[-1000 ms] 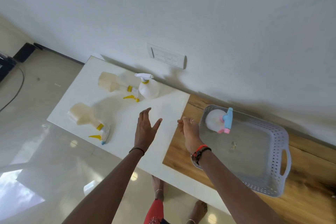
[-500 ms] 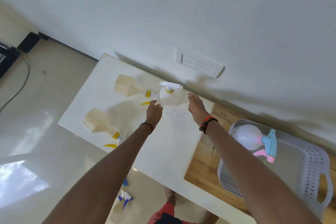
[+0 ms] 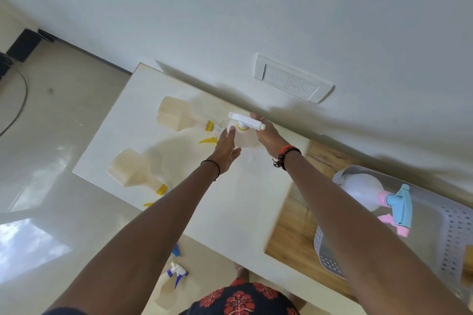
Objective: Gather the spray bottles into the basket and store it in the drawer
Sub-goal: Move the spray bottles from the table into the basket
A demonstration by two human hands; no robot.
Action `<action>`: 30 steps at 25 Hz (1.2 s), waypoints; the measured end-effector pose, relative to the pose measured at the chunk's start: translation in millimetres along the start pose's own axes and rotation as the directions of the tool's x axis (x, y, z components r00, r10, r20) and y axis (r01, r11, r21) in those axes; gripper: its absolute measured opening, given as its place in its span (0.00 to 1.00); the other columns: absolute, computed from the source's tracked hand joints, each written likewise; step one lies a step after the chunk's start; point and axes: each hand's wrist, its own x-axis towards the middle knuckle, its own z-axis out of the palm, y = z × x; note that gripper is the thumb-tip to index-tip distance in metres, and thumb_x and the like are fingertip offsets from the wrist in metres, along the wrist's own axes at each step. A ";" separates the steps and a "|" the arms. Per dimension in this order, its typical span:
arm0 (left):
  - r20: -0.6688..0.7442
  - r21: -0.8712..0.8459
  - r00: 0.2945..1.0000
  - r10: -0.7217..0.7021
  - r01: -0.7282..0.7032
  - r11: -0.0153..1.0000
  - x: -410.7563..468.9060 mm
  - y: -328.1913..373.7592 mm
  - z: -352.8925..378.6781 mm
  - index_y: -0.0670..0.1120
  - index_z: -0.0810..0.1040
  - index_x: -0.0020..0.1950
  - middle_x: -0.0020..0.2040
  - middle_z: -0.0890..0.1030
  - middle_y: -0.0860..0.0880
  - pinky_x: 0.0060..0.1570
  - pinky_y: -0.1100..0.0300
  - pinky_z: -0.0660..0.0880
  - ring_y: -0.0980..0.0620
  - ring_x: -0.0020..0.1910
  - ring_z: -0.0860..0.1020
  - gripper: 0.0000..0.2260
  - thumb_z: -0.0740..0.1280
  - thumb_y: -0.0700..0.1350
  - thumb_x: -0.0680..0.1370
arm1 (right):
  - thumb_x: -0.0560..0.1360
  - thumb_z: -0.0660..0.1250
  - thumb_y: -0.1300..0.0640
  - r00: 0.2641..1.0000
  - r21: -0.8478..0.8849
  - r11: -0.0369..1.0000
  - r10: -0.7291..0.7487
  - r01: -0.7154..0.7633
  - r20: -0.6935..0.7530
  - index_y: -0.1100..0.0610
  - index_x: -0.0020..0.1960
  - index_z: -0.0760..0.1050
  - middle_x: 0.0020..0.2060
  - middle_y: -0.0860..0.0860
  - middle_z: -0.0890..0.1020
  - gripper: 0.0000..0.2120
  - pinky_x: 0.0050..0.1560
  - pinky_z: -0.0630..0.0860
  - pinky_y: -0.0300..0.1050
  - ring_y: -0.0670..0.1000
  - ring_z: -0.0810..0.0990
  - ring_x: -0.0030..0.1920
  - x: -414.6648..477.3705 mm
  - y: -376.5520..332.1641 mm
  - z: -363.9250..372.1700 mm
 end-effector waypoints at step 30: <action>-0.079 0.233 0.993 0.088 -0.068 0.970 -247.9 -181.0 150.3 0.43 0.74 0.66 0.63 0.77 0.39 0.66 0.44 0.72 0.40 0.62 0.76 0.20 0.53 0.53 0.83 | 0.80 0.61 0.55 0.942 0.547 0.831 0.258 -0.101 -0.217 0.58 0.64 0.66 0.61 0.56 0.77 0.14 0.34 0.75 0.43 0.56 0.78 0.55 -294.1 177.3 -106.5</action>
